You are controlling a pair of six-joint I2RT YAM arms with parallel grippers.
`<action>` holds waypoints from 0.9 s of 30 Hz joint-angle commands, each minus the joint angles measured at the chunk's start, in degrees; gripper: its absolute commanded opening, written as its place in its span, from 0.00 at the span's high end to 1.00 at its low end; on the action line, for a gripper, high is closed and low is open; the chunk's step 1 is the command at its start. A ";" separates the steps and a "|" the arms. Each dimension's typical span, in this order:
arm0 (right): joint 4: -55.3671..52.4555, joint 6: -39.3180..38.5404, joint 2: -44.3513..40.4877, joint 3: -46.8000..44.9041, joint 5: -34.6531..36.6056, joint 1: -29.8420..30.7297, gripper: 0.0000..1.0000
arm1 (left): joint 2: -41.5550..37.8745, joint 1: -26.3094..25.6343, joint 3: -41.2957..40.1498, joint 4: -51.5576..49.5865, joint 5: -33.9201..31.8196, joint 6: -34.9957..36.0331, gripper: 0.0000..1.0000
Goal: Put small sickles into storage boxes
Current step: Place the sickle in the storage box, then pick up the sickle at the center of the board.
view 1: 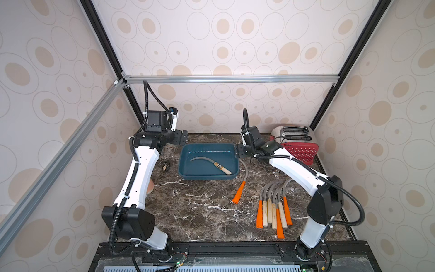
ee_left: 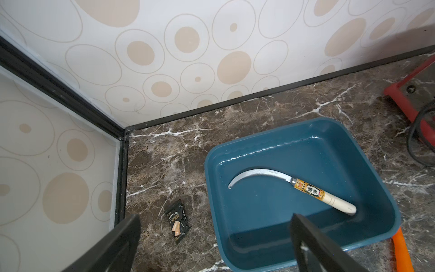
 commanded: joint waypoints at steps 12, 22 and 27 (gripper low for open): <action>-8.17 21.80 -20.79 -36.01 1.59 -0.06 0.29 | 4.16 -6.94 3.40 -5.51 2.66 3.95 0.01; -14.14 30.58 -29.19 -46.03 3.14 -1.91 0.41 | 8.21 -7.14 5.49 -6.66 5.03 3.04 0.01; -15.16 31.99 -31.93 -49.00 2.87 -2.14 0.43 | 8.87 -7.38 7.33 -6.48 4.57 3.21 0.01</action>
